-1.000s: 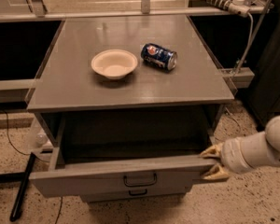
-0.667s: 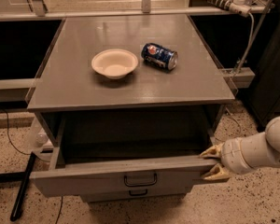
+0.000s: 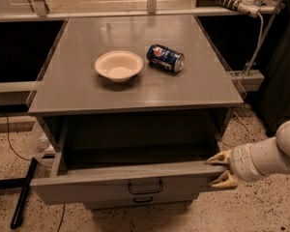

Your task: Open top drawer

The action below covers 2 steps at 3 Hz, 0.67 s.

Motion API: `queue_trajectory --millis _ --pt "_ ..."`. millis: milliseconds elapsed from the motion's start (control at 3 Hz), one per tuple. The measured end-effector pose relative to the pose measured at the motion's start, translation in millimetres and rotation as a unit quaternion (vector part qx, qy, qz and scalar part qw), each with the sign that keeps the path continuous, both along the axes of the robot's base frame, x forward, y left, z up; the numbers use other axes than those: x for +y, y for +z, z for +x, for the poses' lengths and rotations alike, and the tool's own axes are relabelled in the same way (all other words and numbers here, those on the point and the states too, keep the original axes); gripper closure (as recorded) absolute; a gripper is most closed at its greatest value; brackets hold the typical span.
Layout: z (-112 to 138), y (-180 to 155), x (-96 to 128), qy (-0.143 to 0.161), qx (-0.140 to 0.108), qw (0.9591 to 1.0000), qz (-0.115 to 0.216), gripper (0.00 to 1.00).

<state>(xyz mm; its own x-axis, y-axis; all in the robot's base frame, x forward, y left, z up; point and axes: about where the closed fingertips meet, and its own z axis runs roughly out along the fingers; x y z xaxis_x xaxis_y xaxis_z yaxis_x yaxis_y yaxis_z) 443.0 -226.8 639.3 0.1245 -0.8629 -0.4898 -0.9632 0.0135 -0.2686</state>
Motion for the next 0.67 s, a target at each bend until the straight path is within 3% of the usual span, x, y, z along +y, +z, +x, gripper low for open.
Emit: queue_trajectory --millis 333,667 --pt "0 1 0 0.0 0.0 1.0 0.0 0.38" --pt "-14 -2 -6 0.001 0.004 1.0 0.001 0.61"
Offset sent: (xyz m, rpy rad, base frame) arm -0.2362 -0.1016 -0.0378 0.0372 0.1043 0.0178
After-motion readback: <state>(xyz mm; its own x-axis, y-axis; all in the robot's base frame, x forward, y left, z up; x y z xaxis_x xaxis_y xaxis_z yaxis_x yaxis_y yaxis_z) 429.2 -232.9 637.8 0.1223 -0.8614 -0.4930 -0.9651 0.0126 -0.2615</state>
